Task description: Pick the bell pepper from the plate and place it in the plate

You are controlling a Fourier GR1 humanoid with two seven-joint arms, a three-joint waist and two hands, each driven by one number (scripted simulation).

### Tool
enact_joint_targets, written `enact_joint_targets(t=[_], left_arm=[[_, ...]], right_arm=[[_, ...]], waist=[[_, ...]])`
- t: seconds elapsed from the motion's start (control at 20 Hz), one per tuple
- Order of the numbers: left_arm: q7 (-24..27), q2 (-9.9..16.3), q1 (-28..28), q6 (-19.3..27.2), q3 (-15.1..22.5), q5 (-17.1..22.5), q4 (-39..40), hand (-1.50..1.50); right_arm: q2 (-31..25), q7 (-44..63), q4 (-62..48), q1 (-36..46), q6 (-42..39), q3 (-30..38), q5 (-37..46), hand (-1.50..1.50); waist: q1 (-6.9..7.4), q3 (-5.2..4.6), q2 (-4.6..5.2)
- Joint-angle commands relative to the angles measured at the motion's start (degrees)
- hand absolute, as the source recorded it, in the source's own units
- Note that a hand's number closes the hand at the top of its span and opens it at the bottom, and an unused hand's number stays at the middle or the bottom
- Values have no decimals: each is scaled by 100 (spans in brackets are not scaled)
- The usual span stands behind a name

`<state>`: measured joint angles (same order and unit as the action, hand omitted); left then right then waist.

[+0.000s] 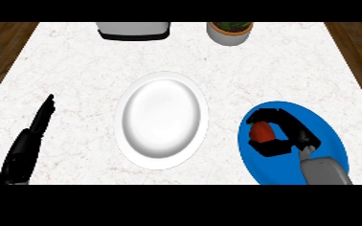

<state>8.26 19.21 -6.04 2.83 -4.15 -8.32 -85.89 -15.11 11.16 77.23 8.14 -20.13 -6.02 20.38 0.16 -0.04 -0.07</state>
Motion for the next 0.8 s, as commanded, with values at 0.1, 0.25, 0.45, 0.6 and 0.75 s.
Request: enact_joint_targets(t=[0.1,0.25,0.45,0.6,0.75], left_arm=[[-236,-84,259,-250,-256,-138,93,0],[38,27,-34,-325,-200,-14,-60,0],[-40,-241,263,-138,96,-215,16,0],[-190,-10,363,-313,-56,-117,-109,0],[-162,-33,343,-362,-103,-47,-22,0]], right_arm=[[304,-38,170,-97,182,-57,397,150],[-554,-628,-509,713,23,16,821,150],[-1486,-1281,-1203,1563,136,-478,1972,150],[-1603,-1882,-2130,2118,598,-437,2317,150],[-1319,-2230,-2835,2479,1722,-327,2675,150]], waist=[[-14,4,4],[87,6,13],[355,12,113],[324,22,96],[313,22,98]])
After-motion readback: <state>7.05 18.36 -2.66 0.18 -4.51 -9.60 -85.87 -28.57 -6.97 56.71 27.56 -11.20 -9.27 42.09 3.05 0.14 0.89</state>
